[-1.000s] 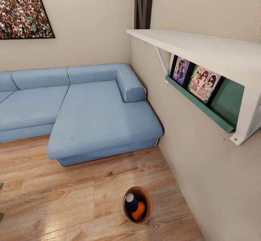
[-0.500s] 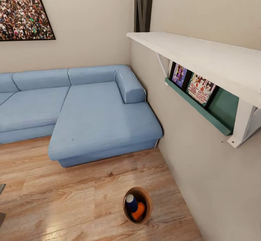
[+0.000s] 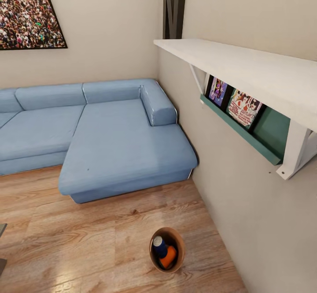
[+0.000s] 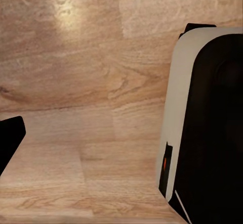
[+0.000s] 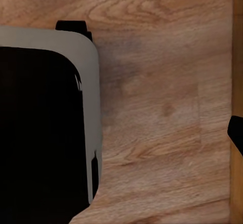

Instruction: Put the three can of soda from the living room inside the tash can in the kitchen.

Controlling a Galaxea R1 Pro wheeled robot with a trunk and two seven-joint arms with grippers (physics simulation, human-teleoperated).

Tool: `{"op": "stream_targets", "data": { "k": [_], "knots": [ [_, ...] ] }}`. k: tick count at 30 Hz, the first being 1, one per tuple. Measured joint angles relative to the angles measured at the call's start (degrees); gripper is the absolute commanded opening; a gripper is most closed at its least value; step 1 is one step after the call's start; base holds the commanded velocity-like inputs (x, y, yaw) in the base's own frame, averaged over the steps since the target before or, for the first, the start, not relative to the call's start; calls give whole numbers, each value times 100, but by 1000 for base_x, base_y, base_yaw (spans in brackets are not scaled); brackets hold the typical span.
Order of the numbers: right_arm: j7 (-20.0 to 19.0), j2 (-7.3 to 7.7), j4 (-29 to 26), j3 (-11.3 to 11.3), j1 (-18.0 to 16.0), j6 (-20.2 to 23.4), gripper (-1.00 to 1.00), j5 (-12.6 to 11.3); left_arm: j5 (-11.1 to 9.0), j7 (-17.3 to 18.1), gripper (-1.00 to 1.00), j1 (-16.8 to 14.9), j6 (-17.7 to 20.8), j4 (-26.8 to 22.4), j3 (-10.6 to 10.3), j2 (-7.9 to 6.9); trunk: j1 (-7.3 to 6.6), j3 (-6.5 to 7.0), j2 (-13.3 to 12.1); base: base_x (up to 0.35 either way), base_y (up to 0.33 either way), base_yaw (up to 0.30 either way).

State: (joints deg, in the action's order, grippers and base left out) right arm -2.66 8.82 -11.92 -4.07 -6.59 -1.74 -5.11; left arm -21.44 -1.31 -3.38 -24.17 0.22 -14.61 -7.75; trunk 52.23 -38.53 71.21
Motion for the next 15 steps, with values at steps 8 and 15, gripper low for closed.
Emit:
{"op": "stream_targets", "data": {
  "k": [8, 15],
  "knots": [
    [5, -11, -19, 7, 0, 6, 100, 11, 0, -10, 100, 4, 2, -4, -4, 45, 0, 0, 0, 0, 0, 0],
    [10, -21, -11, -45, 0, 7, 100, 49, 5, -3, 100, 4, 7, -5, -6, 48, 0, 0, 0, 0, 0, 0]
  ]
}}
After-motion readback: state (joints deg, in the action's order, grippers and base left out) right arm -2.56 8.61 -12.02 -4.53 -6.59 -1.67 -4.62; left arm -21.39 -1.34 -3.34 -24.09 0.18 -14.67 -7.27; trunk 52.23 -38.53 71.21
